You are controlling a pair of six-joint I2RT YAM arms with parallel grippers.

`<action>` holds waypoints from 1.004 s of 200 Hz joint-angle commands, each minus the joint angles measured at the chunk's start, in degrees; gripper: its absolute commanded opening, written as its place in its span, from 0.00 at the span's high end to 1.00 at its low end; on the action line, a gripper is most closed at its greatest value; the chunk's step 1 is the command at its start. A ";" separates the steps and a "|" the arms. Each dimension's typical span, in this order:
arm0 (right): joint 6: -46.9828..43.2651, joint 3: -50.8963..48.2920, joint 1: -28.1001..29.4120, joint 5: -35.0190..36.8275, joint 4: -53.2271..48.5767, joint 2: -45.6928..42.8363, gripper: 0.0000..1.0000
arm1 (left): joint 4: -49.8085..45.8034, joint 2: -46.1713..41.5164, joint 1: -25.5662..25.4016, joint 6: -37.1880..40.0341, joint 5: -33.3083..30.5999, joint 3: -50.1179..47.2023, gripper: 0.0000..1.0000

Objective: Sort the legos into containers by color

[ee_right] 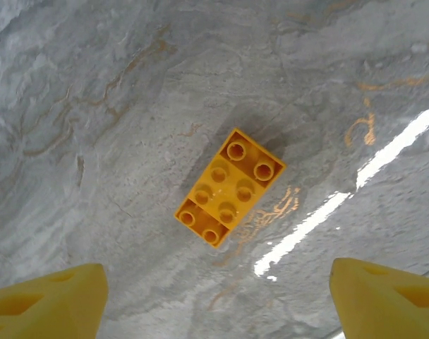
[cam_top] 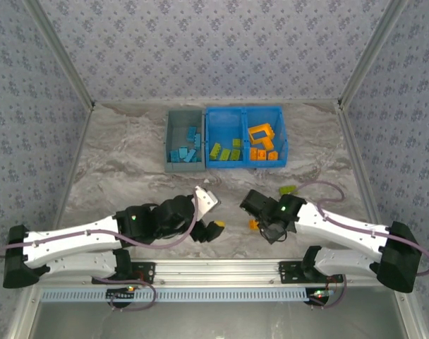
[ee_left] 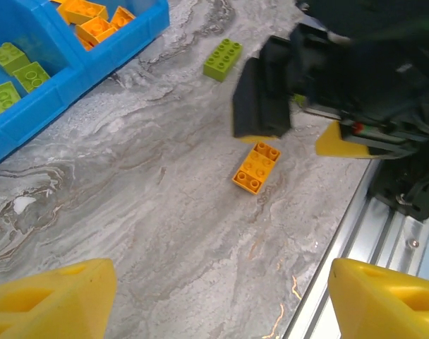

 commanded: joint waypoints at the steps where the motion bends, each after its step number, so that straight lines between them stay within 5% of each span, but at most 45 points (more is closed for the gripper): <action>1: 7.77 -2.17 -2.47 -4.28 3.68 2.08 0.13 | -0.23 -1.20 -2.48 -1.52 -3.66 0.51 0.21; 61: 12.48 -7.96 -6.30 -7.39 14.14 5.37 0.22 | 0.49 -2.29 -4.21 -1.30 -2.24 0.61 0.21; 145: 11.10 -7.06 -9.53 -10.88 16.12 11.83 0.39 | 0.89 -2.19 -4.28 -1.86 -2.75 0.72 0.21; 201: 6.52 -4.79 -10.11 -7.30 13.56 12.00 0.75 | 0.90 -1.78 -4.35 -1.80 -4.21 1.81 0.21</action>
